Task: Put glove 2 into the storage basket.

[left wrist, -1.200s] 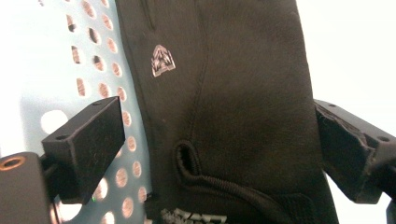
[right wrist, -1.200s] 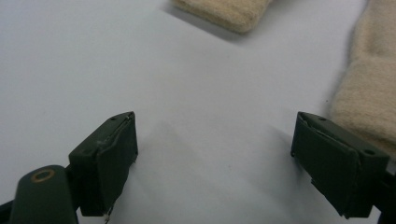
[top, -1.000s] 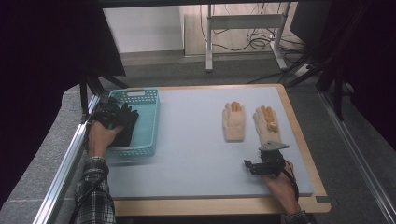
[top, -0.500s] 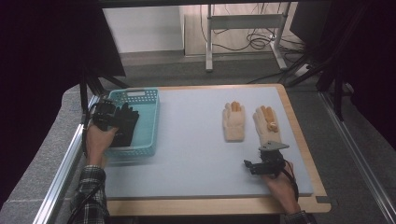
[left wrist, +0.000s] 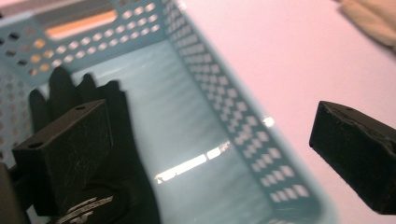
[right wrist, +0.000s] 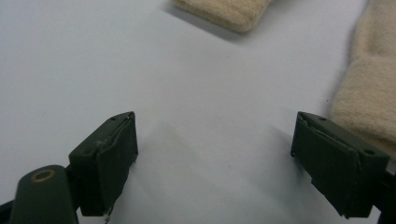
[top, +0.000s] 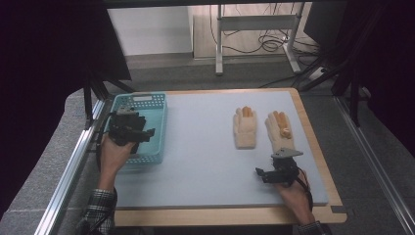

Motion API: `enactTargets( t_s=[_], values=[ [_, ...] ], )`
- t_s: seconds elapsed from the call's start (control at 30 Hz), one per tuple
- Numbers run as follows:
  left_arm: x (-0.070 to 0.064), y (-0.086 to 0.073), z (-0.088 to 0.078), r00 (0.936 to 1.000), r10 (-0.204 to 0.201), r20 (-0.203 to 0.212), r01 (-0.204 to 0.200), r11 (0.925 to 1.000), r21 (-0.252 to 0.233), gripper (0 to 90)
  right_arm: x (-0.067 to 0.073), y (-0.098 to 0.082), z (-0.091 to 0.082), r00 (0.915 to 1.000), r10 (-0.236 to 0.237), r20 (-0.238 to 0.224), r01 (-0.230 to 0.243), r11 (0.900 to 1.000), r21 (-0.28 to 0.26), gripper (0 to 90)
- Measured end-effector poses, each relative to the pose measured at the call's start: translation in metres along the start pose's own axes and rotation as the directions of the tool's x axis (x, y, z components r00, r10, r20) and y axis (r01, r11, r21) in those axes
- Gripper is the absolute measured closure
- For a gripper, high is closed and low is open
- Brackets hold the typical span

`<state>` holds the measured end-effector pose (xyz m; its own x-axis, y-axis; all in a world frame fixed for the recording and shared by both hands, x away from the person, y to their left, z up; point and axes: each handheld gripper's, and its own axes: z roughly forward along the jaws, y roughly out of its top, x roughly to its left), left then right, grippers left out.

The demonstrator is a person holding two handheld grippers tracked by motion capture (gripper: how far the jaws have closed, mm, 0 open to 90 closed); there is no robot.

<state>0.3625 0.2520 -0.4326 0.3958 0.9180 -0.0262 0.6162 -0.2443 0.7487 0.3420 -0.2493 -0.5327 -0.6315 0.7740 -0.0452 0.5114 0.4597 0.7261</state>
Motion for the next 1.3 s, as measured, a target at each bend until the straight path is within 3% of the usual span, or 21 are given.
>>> enactTargets(
  t_s=[0.17,0.23,0.47,0.57,0.67,0.83,1.1,1.3],
  values=[
    [-0.031,-0.001,-0.002,0.9971,0.057,0.050,-0.055,0.9976,-0.042,0.0,0.000,0.000,0.000,1.0000,0.000,0.000,0.000,1.000,0.000,14.0],
    [-0.045,-0.002,-0.003,0.9935,0.074,0.086,-0.068,0.9954,-0.067,0.0,0.000,0.000,0.000,1.0000,-0.001,0.000,0.001,1.000,0.000,14.0],
    [-0.084,-0.015,-0.001,0.9811,0.125,0.148,-0.108,0.9874,-0.115,1.7,0.000,0.000,0.000,1.0000,0.000,-0.001,0.000,1.000,0.001,14.0],
    [-0.098,-0.026,0.004,0.9760,0.142,0.165,-0.124,0.9852,-0.119,2.0,0.000,0.000,0.000,1.0000,0.001,-0.002,-0.001,1.000,0.003,14.0],
    [-0.111,-0.040,0.012,0.9742,0.166,0.153,-0.152,0.9833,-0.101,1.6,0.000,0.000,0.000,1.0000,0.000,-0.002,0.000,1.000,0.004,14.0],
    [-0.124,-0.065,0.027,0.9722,0.173,0.158,-0.162,0.9836,-0.079,0.7,0.000,0.001,0.000,1.0000,-0.003,-0.001,0.003,1.000,0.007,14.0],
    [-0.128,-0.096,0.057,0.9749,0.147,0.168,-0.149,0.9889,-0.001,0.0,0.001,0.001,0.001,0.9998,-0.015,-0.016,0.015,1.000,0.019,8.6],
    [-0.126,-0.102,0.065,0.9785,0.136,0.154,-0.145,0.9883,0.047,0.0,0.001,0.001,0.001,0.9998,-0.014,-0.014,0.014,1.000,0.018,9.1]
  ],
)
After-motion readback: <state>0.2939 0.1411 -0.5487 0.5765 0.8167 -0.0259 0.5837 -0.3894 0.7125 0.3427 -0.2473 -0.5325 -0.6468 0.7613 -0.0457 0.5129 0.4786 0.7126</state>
